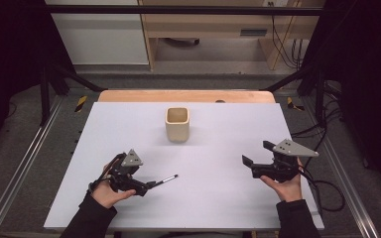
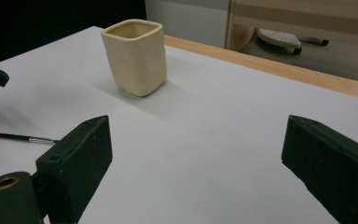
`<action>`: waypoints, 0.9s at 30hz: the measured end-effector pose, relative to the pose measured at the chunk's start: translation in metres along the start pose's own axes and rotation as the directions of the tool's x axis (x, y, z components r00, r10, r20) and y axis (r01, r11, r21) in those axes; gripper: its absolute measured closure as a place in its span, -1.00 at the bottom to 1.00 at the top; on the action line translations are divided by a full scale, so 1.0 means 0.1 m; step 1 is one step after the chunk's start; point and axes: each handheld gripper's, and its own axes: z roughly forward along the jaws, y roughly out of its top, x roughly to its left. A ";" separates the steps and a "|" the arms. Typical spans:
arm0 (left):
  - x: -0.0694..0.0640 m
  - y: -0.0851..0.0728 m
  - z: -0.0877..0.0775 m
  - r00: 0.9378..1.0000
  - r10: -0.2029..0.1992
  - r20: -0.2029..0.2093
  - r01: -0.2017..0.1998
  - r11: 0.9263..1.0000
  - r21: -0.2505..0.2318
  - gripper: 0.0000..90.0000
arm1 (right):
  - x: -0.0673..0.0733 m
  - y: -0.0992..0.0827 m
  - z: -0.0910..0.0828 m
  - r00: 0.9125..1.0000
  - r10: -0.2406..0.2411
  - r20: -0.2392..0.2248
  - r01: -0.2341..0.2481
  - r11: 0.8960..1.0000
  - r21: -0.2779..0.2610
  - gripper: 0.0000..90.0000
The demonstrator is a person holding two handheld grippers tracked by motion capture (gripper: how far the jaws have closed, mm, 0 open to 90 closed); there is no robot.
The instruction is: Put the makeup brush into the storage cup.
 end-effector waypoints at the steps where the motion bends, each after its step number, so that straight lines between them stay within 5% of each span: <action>1: 0.00 0.01 0.01 1.000 0.005 0.000 -0.005 1.000 0.006 -0.73 | 0.00 0.00 0.00 1.000 0.000 -0.001 0.000 1.000 0.000 -0.80; 11: -0.06 0.12 0.11 0.998 0.052 0.023 -0.054 0.996 0.072 -0.72 | 0.00 0.00 -0.01 1.000 0.003 -0.002 -0.003 1.000 0.004 -0.81; 27: -0.11 0.20 0.36 0.992 0.109 0.059 -0.119 0.974 0.193 -0.58 | 0.00 -0.01 0.01 1.000 -0.007 -0.002 0.007 1.000 0.021 -0.82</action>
